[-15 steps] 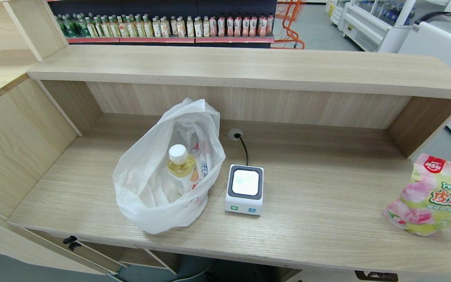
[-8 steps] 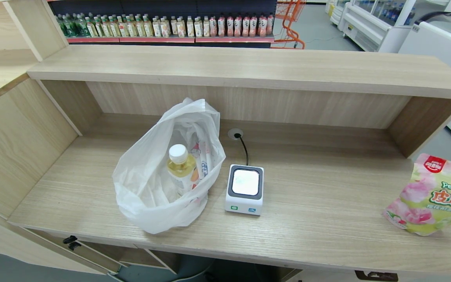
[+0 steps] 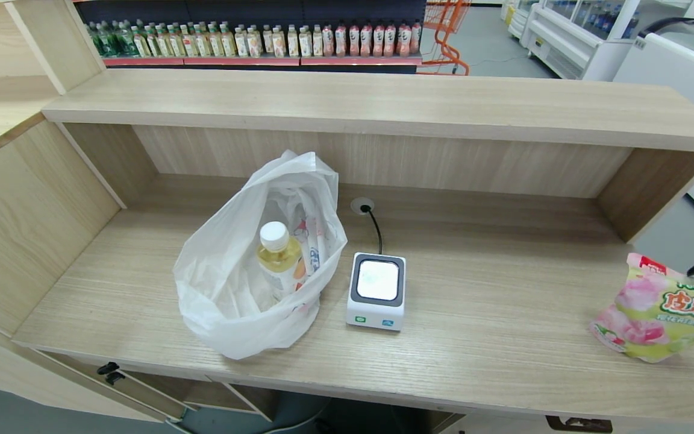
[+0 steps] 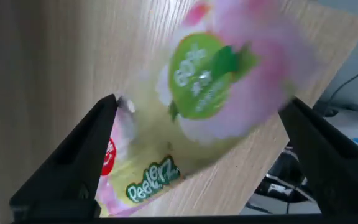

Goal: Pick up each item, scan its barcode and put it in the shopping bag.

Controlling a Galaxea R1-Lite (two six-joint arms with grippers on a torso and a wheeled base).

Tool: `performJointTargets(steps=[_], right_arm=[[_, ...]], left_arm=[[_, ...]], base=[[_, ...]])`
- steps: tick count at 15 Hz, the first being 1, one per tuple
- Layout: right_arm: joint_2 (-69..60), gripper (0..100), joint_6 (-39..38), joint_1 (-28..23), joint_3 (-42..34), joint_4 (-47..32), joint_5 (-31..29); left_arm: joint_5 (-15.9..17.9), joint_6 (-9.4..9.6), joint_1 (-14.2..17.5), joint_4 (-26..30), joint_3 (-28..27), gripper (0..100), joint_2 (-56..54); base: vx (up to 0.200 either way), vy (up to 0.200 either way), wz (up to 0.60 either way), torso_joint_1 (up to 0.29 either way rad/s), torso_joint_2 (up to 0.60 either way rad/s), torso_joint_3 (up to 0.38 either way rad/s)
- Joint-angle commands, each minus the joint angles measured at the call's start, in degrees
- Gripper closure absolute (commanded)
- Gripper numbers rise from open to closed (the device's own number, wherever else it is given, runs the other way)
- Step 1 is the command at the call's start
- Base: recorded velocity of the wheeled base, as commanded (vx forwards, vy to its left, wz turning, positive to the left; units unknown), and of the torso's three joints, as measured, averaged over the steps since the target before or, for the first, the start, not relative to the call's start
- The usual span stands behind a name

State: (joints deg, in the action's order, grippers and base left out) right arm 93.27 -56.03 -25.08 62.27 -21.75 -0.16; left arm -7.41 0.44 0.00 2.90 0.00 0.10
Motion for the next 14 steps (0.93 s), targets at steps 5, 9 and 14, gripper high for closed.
performJointTargets(steps=[5, 9, 14], right_arm=[[7.5, 100, 0.5, 7.1, -4.3, 9.2, 0.1], [9.6, 100, 6.4, 9.1, -5.0, 10.0, -0.2], [7.1, 100, 24.9, 10.4, -5.0, 15.2, -0.5]], left_arm=[[-0.1, 0.00, 0.0, 0.0, 0.0, 0, 0.0], [0.0, 0.00, 0.0, 0.0, 0.0, 0, 0.0], [-0.1, 0.00, 0.0, 0.0, 0.0, 0, 0.0]], base=[[0.000, 0.000, 0.00, 0.000, 0.00, 0.000], [0.000, 0.000, 0.00, 0.000, 0.00, 0.000], [0.000, 0.000, 0.00, 0.000, 0.00, 0.000]])
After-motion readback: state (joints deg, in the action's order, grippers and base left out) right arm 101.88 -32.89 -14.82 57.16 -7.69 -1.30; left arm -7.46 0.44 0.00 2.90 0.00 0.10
